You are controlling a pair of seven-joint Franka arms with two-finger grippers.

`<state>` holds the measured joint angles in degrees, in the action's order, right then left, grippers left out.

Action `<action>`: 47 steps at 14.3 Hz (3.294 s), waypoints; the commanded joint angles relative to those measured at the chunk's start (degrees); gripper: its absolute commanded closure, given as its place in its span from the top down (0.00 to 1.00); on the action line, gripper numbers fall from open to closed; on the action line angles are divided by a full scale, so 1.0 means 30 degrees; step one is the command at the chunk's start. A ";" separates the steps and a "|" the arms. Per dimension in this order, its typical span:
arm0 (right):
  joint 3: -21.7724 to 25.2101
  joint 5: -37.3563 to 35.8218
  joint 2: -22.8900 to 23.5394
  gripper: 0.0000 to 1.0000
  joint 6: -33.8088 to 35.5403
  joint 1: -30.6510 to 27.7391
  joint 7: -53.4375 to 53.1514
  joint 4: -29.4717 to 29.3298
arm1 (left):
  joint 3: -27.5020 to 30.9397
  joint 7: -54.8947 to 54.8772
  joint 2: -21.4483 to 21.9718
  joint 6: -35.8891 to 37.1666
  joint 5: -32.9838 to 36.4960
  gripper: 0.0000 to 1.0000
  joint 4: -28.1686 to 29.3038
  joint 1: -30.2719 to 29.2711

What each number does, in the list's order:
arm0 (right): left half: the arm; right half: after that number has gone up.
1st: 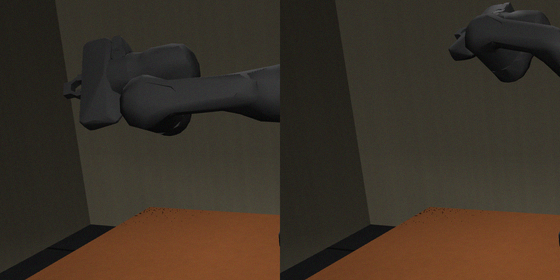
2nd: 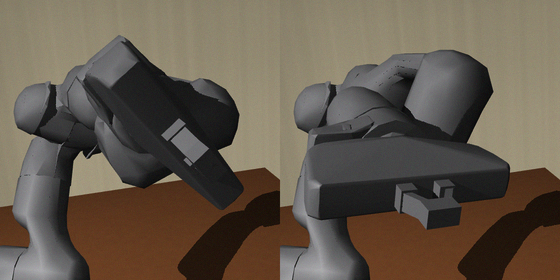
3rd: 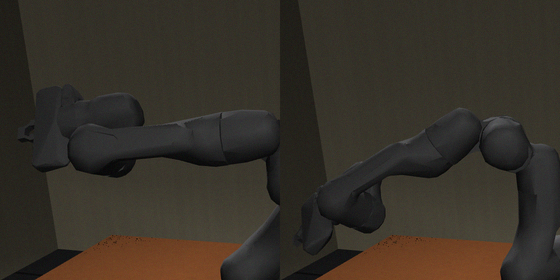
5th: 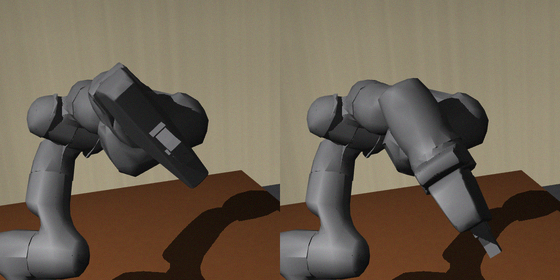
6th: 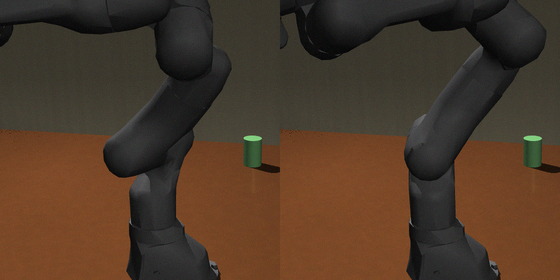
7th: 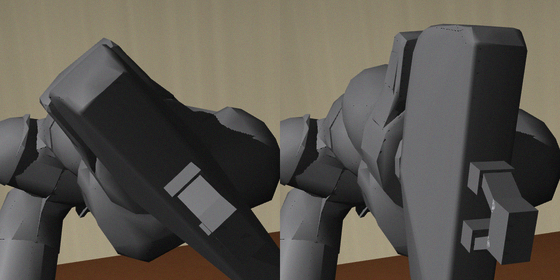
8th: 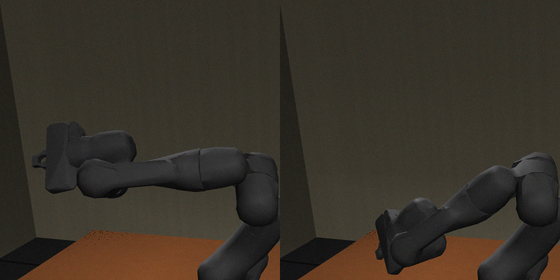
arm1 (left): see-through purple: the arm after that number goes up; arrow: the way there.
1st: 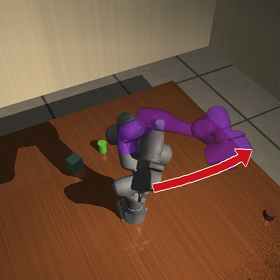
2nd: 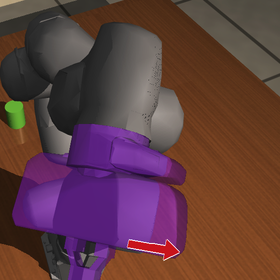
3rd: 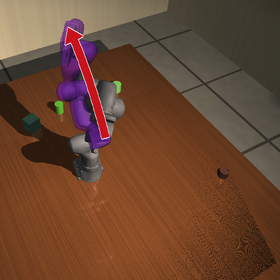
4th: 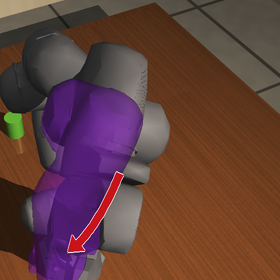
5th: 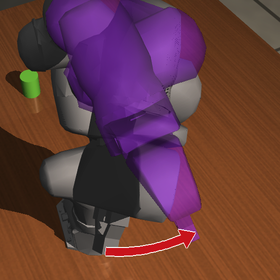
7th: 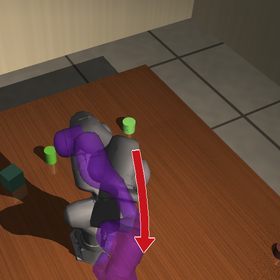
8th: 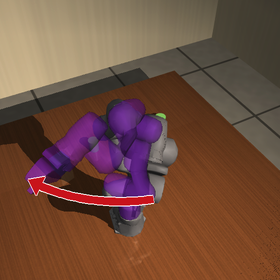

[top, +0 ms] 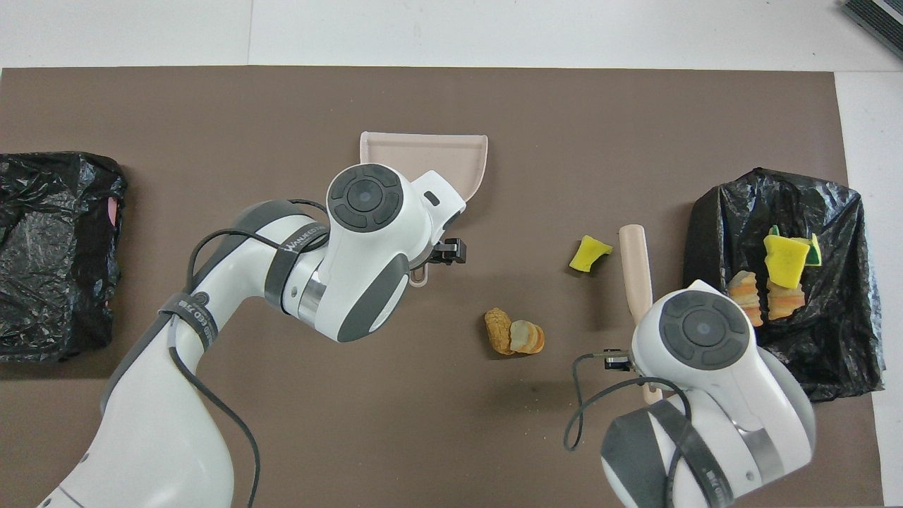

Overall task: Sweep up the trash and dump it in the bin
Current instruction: 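Grasp the dustpan with the left gripper while the right gripper grasps the brush, then place the dustpan beside the debris with the left gripper while the right brushes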

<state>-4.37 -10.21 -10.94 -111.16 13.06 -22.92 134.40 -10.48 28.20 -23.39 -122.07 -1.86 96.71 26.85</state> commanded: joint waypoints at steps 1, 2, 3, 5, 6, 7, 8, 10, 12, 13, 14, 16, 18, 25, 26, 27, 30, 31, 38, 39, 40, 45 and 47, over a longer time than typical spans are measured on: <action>-0.0241 0.0500 -0.0134 0.00 -0.1353 -0.1332 0.1922 0.0611 | 0.0301 0.0266 0.0034 -0.0267 0.0182 1.00 0.0166 0.0220; -0.0241 0.0851 -0.0046 0.00 -0.1674 -0.1770 0.2885 0.0611 | 0.0330 0.0237 0.0034 -0.0150 0.0211 1.00 0.0166 0.0191; -0.0241 0.1637 0.0274 0.00 -0.1881 -0.2210 0.3968 0.0611 | 0.0359 0.0237 0.0005 -0.0178 0.0327 0.94 0.0166 0.0075; -0.0241 0.2172 0.0948 0.00 -0.2641 -0.2418 0.4943 0.0611 | 0.0360 0.0237 -0.0025 -0.0354 0.0475 0.87 0.0137 0.0015; -0.0241 0.2434 0.1096 0.00 -0.2731 -0.2506 0.5207 0.0611 | 0.0360 0.0237 -0.0025 -0.0412 0.0475 0.87 0.0166 0.0015; -0.0270 0.2436 0.1185 0.00 -0.3051 -0.2507 0.5210 0.0611 | 0.0360 0.0266 -0.0025 -0.0413 0.0475 0.87 0.0166 0.0015; -0.0271 0.2465 0.1302 0.00 -0.3200 -0.2362 0.5239 0.0582 | 0.0360 0.0295 -0.0083 -0.0413 0.0475 0.87 0.0166 0.0131; -0.0300 0.2465 0.2265 0.00 -0.3608 -0.1983 0.5878 0.0581 | 0.0360 0.0267 -0.0142 -0.0238 0.0475 0.78 0.0108 0.0161; -0.0300 0.3745 0.2387 0.00 -0.3934 -0.1193 0.6323 0.0552 | 0.0360 0.0295 -0.0142 -0.0033 0.0475 0.46 0.0050 0.0161; -0.0300 0.4683 0.2387 0.00 -0.3934 -0.0783 0.6352 0.0523 | 0.0360 0.0296 -0.0142 -0.0003 0.0475 0.42 0.0049 0.0161; -0.0300 0.5997 0.2416 0.00 -0.3905 -0.0576 0.6352 0.0436 | 0.0360 0.0267 -0.0142 0.0055 0.0475 0.30 0.0049 0.0161; -0.0300 0.7937 0.2416 0.00 -0.3934 0.0679 0.6265 0.0231 | 0.0360 0.0063 -0.0026 0.0755 0.0475 0.00 -0.0009 -0.0072; -0.0300 0.8149 0.2562 0.00 -0.3787 0.1183 0.6089 -0.0150 | 0.0418 -0.0491 0.0267 0.1896 0.0504 0.00 -0.0009 -0.0392; -0.0241 0.7829 0.2681 0.00 0.0100 0.1596 0.6294 -0.2988 | 0.0534 -0.8277 0.2403 0.5325 0.1148 0.00 0.0107 -0.2035; -0.0183 0.7798 0.2506 0.00 0.0515 0.1420 0.6207 -0.3022 | 0.0564 -0.9274 0.2842 0.5822 0.1149 0.00 0.0195 -0.2500; -0.0154 0.7740 0.2214 0.00 0.0665 0.1216 0.6090 -0.2877 | 0.0565 -1.1111 0.3455 0.6900 0.1149 0.00 0.0225 -0.2969; -0.0124 0.7710 0.1510 0.00 0.0229 0.0717 0.6030 -0.2030 | 0.0565 -1.7087 0.5562 0.9340 0.1149 0.00 0.1331 -0.4695; -0.0153 0.7710 0.1305 0.00 -0.0121 0.0570 0.5972 -0.1678 | 0.0565 -1.8760 0.6528 0.9401 0.1149 0.00 0.2295 -0.5108; -0.0241 0.7710 -0.1739 0.00 -0.3578 0.0451 0.5855 0.3065 | 0.0565 -2.4458 1.0137 0.8089 0.1295 0.00 0.7688 -0.6168; -0.0241 0.7710 -0.2121 0.00 -0.3756 0.0510 0.5651 0.3536 | 0.0565 -2.4895 1.0518 0.7561 0.1295 0.00 0.8363 -0.6080; -0.0270 0.7710 -0.2386 0.00 -0.3700 0.0510 0.5591 0.3830 | 0.0565 -2.5451 1.0899 0.7034 0.1295 0.00 0.8979 -0.6050; -0.0300 0.7710 -0.2418 0.00 -0.4139 0.1474 0.4362 0.4712 | 0.0535 -2.7562 1.2482 0.5186 0.1295 0.00 1.1559 -0.5933; -0.0300 0.7710 -0.1865 0.00 -0.4372 0.1886 0.4243 0.4654 | 0.0535 -2.7595 1.2573 0.4629 0.1295 0.00 1.2088 -0.5583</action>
<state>-5.01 12.63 -16.57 -122.58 17.89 -8.94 147.47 -9.12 -53.46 11.27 -105.11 1.07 129.07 8.78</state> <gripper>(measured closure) 0.731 0.683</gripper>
